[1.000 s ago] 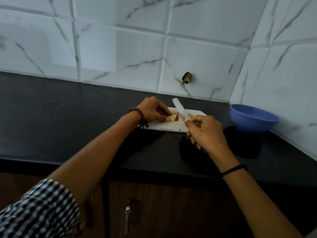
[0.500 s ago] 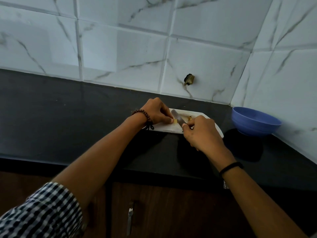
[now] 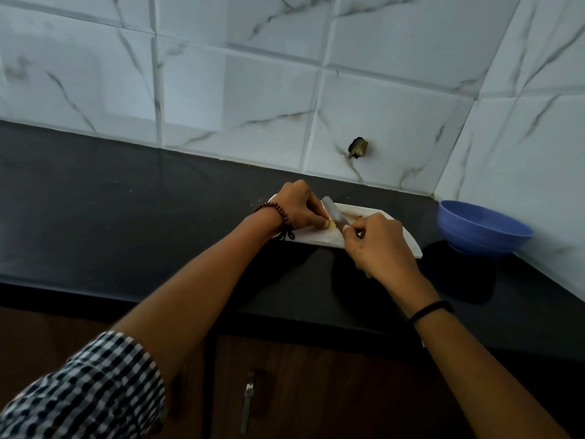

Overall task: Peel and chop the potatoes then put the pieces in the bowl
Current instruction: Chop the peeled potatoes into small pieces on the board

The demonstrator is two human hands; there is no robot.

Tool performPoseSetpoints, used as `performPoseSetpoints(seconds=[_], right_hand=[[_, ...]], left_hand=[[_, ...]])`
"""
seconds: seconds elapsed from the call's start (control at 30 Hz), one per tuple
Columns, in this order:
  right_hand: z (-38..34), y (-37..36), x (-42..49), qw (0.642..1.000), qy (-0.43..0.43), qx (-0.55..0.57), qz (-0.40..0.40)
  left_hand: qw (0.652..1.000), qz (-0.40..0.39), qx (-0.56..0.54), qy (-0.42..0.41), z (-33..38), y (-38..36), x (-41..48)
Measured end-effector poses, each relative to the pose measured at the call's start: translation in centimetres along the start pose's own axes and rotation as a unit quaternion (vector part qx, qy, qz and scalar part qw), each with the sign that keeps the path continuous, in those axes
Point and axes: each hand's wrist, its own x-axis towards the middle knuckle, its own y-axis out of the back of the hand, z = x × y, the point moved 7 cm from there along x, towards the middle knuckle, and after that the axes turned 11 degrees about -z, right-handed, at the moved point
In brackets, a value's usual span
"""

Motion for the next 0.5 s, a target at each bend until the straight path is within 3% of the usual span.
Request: performPoseSetpoints(seconds=[0.5], right_hand=[[-1.9, 0.6, -2.1, 0.987, -0.016, -0.142, -0.076]], left_hand=[[1.0, -0.002, -0.014, -0.01, 0.5, 0.0, -0.9]])
